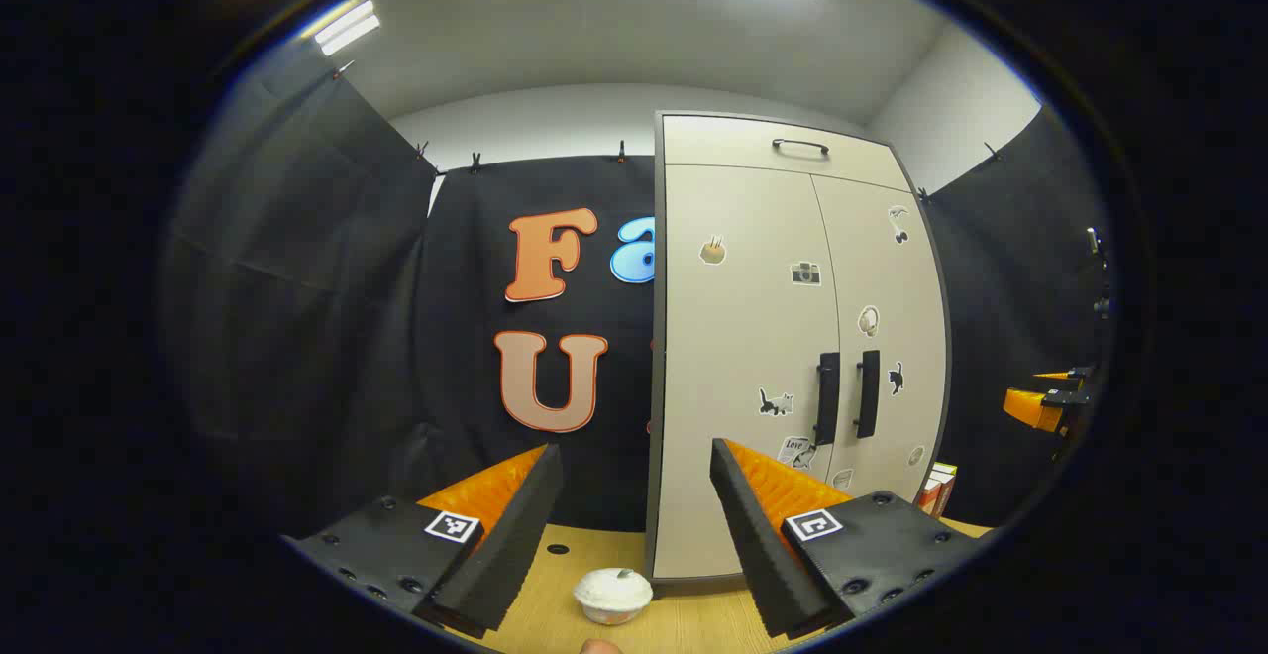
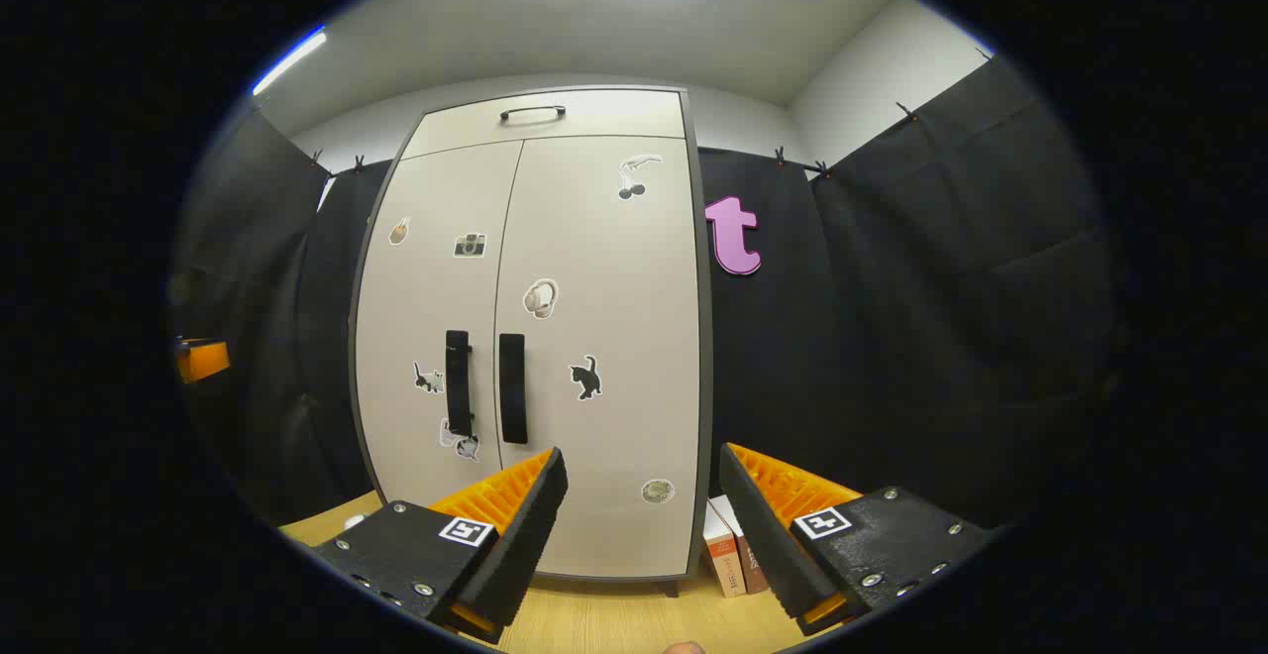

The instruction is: Open the right door of the double-door shoe cabinet with the right hand, and open the left door with the left hand.

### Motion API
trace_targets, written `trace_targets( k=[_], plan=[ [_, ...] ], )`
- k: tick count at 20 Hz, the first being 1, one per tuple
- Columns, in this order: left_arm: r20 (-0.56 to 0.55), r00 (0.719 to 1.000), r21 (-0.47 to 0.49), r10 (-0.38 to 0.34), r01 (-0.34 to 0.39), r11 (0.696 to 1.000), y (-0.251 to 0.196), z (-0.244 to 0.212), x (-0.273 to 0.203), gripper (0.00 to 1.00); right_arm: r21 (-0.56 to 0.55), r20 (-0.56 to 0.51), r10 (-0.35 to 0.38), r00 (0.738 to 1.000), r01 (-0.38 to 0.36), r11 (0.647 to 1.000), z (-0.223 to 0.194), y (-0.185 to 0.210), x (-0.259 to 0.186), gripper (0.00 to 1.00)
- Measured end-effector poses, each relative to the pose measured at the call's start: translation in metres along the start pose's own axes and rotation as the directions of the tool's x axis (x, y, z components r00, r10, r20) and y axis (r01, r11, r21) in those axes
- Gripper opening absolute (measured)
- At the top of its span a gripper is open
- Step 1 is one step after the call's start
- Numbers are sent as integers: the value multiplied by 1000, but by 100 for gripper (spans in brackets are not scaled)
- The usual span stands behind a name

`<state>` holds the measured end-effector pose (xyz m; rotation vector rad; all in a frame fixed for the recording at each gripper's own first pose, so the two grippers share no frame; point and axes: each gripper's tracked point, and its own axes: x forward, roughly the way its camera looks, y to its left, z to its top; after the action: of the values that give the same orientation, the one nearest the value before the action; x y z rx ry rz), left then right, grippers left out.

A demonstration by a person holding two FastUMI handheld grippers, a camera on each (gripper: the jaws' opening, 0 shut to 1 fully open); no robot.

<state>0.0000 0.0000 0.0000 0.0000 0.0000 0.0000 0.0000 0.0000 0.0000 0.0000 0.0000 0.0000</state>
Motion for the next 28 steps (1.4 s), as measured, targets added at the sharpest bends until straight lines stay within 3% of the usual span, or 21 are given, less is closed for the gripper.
trace_targets(
  k=[18,28],
  plan=[
    [9,1000,13,-3,3,1000,-2,7,-11,96,-4,-1,-14,1000,14,1000,8,-6,-10,94],
    [1,1000,5,-4,4,1000,4,3,-14,95,-29,-8,12,1000,-12,1000,14,21,-1,94]
  ],
)
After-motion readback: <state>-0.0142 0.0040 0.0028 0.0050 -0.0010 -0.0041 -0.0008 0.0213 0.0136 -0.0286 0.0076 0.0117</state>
